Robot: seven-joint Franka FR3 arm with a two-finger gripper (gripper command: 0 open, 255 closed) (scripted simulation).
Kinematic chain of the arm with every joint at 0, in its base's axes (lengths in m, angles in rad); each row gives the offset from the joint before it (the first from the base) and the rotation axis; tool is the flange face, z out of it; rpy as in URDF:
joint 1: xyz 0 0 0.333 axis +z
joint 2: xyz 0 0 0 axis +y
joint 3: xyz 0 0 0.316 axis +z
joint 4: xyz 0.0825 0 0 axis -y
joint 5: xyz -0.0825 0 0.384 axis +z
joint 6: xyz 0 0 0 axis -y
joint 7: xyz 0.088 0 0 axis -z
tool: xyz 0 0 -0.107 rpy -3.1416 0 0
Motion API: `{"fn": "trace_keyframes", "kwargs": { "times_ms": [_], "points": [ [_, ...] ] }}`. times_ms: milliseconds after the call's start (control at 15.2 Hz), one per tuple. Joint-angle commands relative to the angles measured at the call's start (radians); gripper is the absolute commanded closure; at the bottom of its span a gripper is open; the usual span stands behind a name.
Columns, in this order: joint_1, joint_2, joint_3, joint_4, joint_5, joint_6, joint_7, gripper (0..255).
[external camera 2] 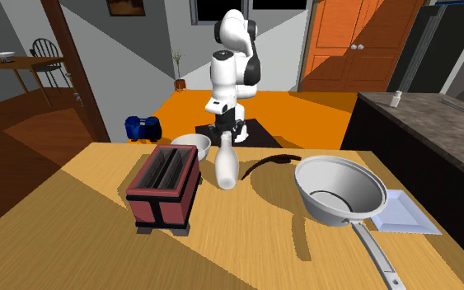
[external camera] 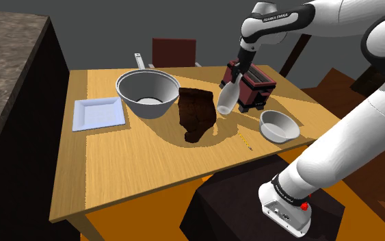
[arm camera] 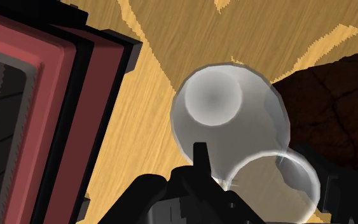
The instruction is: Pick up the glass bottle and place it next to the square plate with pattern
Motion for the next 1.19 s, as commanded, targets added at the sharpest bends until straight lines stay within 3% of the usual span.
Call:
{"fn": "trace_keyframes", "kwargs": {
  "times_ms": [0,1122],
  "points": [
    [0.0,-0.01,0.0,0.016,-0.003,-0.025,0.002,255],
    [0.003,-0.048,0.005,0.204,-0.013,-0.251,0.011,255]
  ]
}}
